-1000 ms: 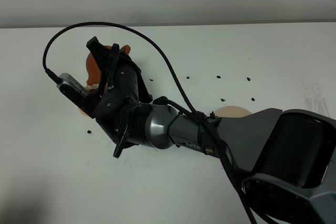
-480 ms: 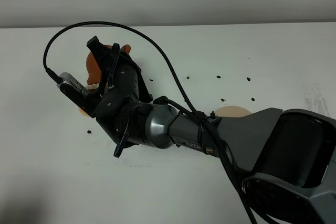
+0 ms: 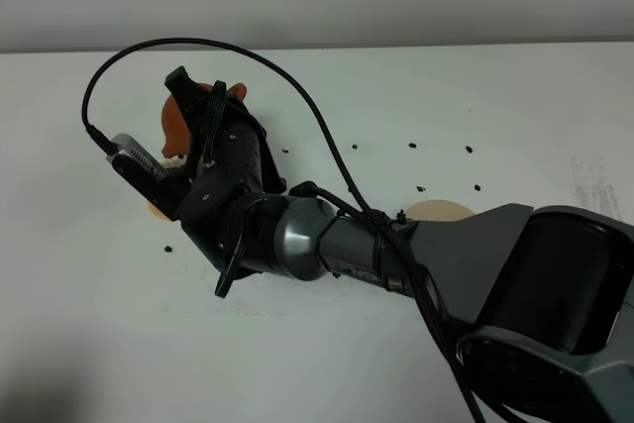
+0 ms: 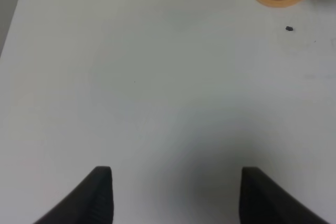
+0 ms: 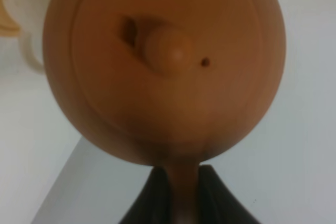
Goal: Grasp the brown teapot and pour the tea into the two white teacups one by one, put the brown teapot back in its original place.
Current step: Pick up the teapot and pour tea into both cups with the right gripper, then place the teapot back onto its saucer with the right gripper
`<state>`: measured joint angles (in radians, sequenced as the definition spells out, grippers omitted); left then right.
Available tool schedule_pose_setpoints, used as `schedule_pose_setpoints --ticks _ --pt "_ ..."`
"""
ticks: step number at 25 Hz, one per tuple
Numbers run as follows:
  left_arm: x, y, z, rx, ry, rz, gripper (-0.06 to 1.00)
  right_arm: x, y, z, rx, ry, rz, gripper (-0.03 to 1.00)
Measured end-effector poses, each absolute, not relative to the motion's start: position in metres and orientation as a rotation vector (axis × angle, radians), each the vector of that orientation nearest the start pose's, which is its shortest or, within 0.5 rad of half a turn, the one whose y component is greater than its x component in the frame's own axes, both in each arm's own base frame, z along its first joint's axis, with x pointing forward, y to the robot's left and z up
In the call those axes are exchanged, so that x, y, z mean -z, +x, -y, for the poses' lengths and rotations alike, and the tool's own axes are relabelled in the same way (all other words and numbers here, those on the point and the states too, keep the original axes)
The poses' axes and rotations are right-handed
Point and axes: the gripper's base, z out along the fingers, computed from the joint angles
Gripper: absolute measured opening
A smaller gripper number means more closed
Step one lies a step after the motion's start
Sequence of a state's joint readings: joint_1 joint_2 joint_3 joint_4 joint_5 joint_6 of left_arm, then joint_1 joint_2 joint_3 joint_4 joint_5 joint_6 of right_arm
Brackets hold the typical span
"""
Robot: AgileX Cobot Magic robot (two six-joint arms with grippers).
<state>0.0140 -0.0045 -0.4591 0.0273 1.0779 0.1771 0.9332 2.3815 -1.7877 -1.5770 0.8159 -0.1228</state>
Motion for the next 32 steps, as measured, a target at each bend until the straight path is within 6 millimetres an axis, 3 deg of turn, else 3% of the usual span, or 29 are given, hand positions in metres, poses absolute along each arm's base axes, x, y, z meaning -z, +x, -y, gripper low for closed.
schedule_pose_setpoints --ticks 5,12,18,22,26,32 --pt "-0.264 -0.002 -0.002 -0.148 0.17 -2.094 0.5 -0.156 0.36 -0.374 1.285 -1.889 -1.071 0.09" --pt "-0.264 -0.002 -0.002 -0.148 0.17 -2.094 0.5 -0.15 0.358 -0.365 1.194 -1.954 -1.247 0.09" --pt "-0.264 -0.002 -0.002 -0.148 0.17 -2.094 0.5 -0.208 0.347 -0.352 1.004 -1.826 -1.472 0.09" --pt "-0.264 -0.002 -0.002 -0.148 0.17 -2.094 0.5 -0.237 0.334 -0.343 0.854 -1.739 -1.656 0.09" --pt "-0.264 -0.002 -0.002 -0.148 0.17 -2.094 0.5 -0.249 0.32 -0.338 0.659 -1.688 -1.84 0.09" --pt "-0.264 -0.002 -0.002 -0.148 0.17 -2.094 0.5 -0.246 0.3 -0.346 0.28 -1.628 -2.065 0.09"
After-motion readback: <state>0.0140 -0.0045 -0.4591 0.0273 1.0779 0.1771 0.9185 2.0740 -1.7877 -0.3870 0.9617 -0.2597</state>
